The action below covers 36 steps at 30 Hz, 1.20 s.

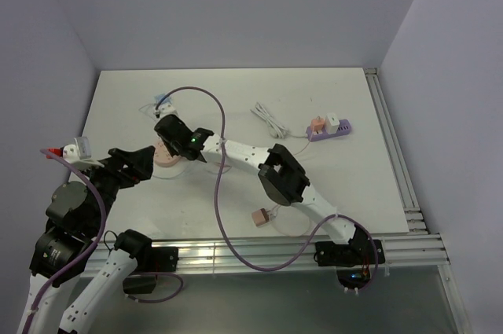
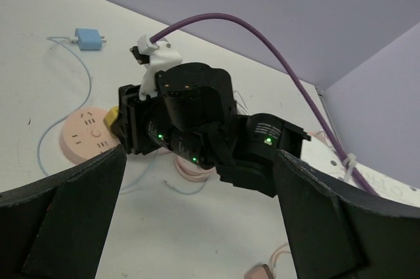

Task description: Insert the plug

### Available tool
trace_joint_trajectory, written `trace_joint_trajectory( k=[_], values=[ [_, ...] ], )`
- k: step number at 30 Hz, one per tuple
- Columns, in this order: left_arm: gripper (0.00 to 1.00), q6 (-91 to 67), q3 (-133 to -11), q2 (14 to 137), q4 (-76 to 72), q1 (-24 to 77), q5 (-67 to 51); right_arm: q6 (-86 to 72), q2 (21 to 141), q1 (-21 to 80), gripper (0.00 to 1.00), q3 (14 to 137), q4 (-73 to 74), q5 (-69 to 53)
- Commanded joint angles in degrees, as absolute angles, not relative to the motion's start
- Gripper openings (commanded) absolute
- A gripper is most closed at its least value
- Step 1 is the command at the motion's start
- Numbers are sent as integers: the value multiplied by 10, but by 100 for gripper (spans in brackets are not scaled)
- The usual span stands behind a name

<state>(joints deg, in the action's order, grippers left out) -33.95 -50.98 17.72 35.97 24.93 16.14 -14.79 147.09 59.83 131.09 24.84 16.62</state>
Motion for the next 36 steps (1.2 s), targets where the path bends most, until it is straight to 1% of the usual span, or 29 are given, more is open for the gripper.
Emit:
trace_joint_trajectory(
  k=[1, 7, 12, 14, 17, 20, 27, 32, 36],
  values=[
    [100, -348, -522, 171, 371, 249, 152, -145, 1497, 584, 0, 1152, 460, 170],
    [99, -354, -522, 168, 372, 249, 144, -141, 1413, 578, 0, 1057, 463, 181],
    [99, -358, -520, 163, 376, 249, 144, -150, 1364, 578, 0, 958, 464, 179],
    [100, -359, -518, 161, 374, 249, 145, -151, 1349, 578, 0, 938, 466, 179],
    [99, -360, -513, 161, 372, 249, 142, -143, 1363, 577, 0, 960, 484, 164],
    [99, -360, -513, 164, 372, 249, 139, -133, 1415, 576, 0, 1012, 513, 157],
    [99, -359, -525, 157, 388, 249, 151, -123, 1517, 575, 0, 1077, 513, 140],
    [99, -362, -526, 157, 391, 249, 151, -131, 1512, 575, 0, 1051, 492, 133],
    [100, -365, -517, 159, 383, 249, 144, -141, 1469, 573, 0, 1039, 474, 150]
  ],
)
